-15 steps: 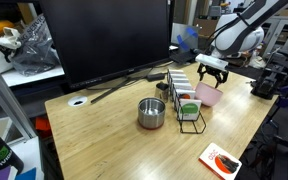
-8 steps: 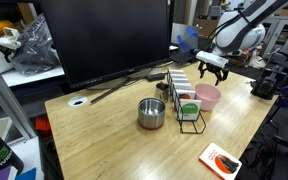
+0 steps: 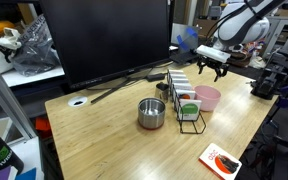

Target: Move the pink cup to the end of the book rack close to you

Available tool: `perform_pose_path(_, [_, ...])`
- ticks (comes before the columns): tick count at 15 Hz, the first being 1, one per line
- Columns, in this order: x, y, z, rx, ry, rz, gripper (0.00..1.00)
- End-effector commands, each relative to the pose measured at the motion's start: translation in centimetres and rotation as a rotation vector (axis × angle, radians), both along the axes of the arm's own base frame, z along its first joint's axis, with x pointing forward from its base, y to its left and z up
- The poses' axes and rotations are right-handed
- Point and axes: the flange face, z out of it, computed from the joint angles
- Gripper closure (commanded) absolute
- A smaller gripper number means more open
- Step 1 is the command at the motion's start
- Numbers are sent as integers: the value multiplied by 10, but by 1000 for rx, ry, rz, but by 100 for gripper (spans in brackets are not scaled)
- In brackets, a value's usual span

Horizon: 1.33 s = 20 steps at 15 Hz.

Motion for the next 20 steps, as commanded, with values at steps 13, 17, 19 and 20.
perform_pose_path(13, [-8,11,-48,15,96,10,0])
perform_pose_path(17, [-7,10,-56,25,99,-22,34])
perform_pose_path(19, [-6,11,-58,30,103,-26,48])
perform_pose_path(20, [-5,11,-60,31,106,-26,54])
